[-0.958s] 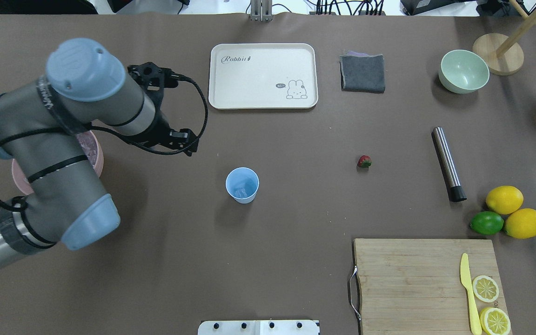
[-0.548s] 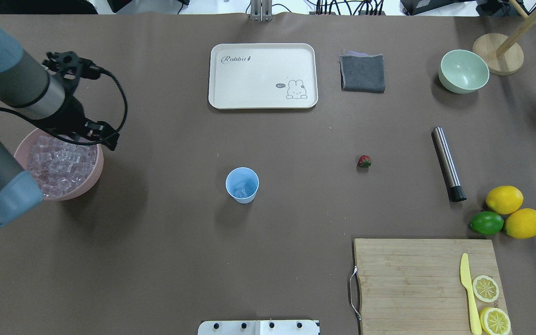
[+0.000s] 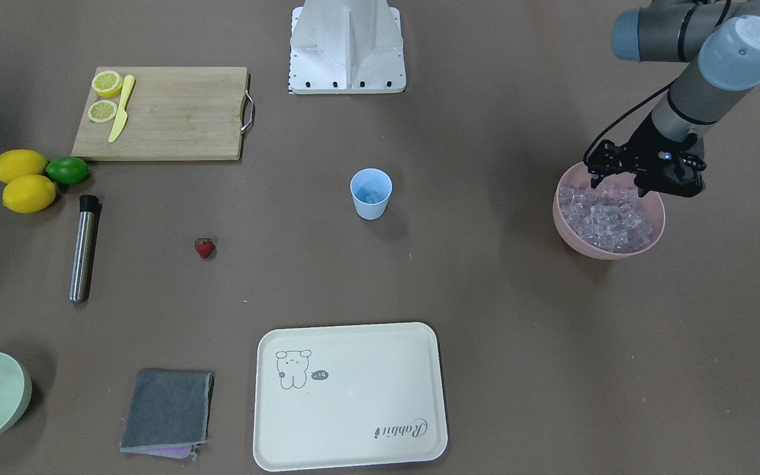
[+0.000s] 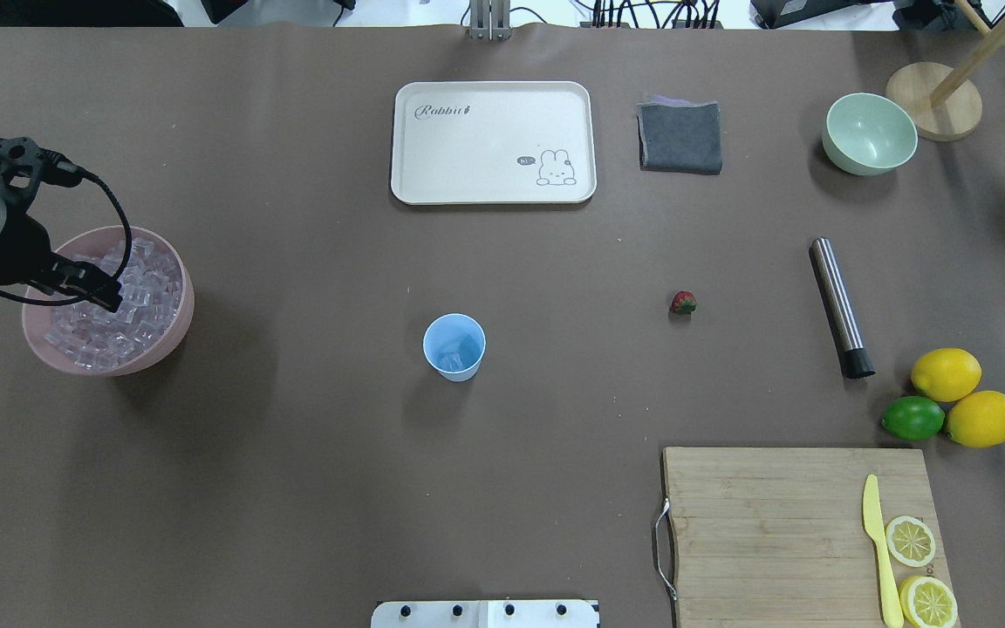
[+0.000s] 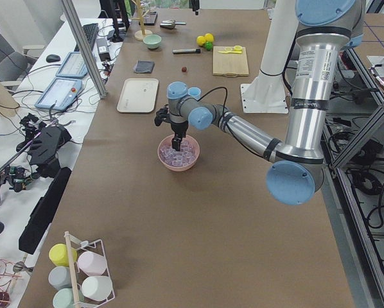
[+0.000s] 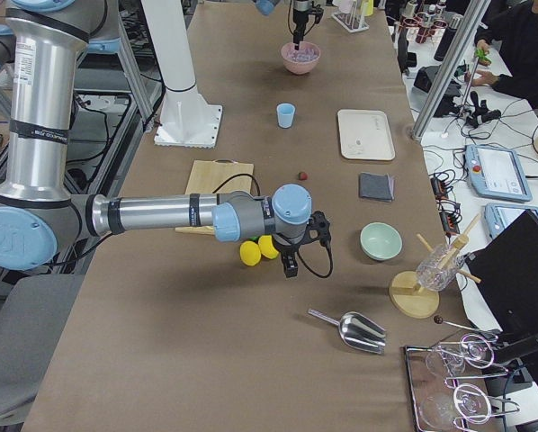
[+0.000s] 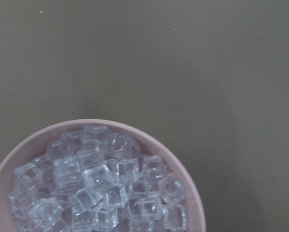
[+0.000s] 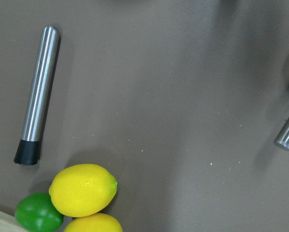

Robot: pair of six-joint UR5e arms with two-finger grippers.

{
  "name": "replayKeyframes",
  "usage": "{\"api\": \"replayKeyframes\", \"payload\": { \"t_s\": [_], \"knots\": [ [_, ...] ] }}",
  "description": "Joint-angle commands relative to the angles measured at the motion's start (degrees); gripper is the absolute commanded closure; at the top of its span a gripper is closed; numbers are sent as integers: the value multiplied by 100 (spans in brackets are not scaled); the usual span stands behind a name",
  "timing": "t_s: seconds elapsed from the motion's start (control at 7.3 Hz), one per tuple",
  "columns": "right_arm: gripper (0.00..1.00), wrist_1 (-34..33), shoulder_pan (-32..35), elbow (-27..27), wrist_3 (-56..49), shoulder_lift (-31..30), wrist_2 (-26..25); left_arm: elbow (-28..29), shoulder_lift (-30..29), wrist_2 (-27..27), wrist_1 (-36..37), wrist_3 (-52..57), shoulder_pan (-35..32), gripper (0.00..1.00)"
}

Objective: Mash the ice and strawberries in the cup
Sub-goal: 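Lower the left gripper into the ice bowl and grasp more cubes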

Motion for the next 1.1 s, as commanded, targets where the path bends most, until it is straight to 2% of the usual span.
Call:
{"api": "replayKeyframes", "payload": {
  "t_s": [0.0,0.27,0.41,0.55,0.68,0.96],
  "knots": [
    [0,44,0,-4,3,-15,4,-23,181,59,-113,1250,-98,14],
    [0,87,0,-4,3,-6,4,29,172,190,-121,2096,-98,15],
    [0,148,0,13,12,-41,21,12,172,583,-121,2318,-90,15],
    [0,158,0,31,12,-59,21,3,285,630,-269,2329,-29,15],
    [0,158,0,75,3,-172,13,73,582,813,-923,2311,137,15],
    [0,158,0,180,3,-252,13,205,629,842,-1193,2319,349,15]
  ]
}}
